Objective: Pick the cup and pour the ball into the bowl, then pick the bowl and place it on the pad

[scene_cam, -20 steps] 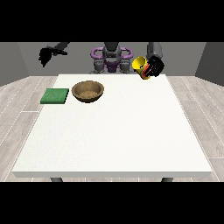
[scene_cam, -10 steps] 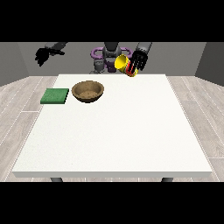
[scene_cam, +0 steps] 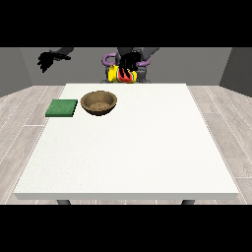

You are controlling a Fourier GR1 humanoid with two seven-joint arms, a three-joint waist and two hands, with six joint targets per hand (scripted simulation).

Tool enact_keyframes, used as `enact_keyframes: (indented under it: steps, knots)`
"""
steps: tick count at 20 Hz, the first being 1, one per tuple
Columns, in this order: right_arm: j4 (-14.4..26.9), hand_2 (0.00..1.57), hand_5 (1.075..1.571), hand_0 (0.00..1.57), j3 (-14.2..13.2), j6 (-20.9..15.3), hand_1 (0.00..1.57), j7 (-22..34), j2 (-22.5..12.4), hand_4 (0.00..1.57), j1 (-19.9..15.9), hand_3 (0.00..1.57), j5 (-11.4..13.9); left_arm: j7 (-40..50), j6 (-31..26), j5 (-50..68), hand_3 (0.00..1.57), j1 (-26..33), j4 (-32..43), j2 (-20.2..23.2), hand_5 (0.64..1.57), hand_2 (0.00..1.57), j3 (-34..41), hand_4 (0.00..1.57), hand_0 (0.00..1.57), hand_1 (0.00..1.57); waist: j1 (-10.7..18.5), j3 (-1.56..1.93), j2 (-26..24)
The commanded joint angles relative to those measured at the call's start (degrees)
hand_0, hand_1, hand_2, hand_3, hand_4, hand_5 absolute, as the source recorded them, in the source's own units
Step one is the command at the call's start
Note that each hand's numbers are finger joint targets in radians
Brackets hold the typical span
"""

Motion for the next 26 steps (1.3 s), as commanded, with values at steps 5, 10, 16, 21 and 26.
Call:
enact_keyframes:
  steps: [5,10,16,21,26]
  knots:
    - [1.0,0.0,1.57,0.0,1.6,-0.4,0.0,-0.9,1.7,0.0,-2.1,0.0,1.1,4.3,-10.1,-18.1,1.57,-4.5,4.9,-3.6,1.221,1.57,-15.2,1.51,1.52,1.52,-0.9,-0.02,1.1]
    - [3.8,0.0,1.571,0.0,-1.2,1.6,0.0,-4.1,-1.2,0.0,0.5,0.0,0.3,2.1,-15.1,-22.9,1.57,-4.3,4.7,-3.7,1.178,1.57,-18.8,1.51,1.46,1.46,1.4,-0.04,0.3]
    - [0.1,0.0,1.569,0.0,1.6,-2.2,0.0,4.2,3.5,0.0,-1.2,0.0,-0.8,0.2,-16.4,-25.6,1.57,-2.9,3.9,-4.2,1.134,1.57,-16.6,1.53,1.45,1.45,0.8,-0.14,-1.6]
    - [2.4,0.0,1.565,0.0,-1.5,-3.2,0.0,3.2,1.4,0.1,-0.6,0.0,-1.5,4.7,-3.7,-5.7,1.57,-0.3,-4.7,-3.4,1.069,1.57,4.0,1.57,1.31,1.31,7.2,-0.65,0.2]
    - [1.7,0.0,1.565,0.0,-2.7,-3.1,0.0,3.9,-0.3,0.22,1.2,0.0,-2.0,0.8,5.0,12.2,0.94,7.2,-10.9,-6.5,1.3,1.26,17.7,1.39,1.02,1.02,8.8,-0.88,1.1]
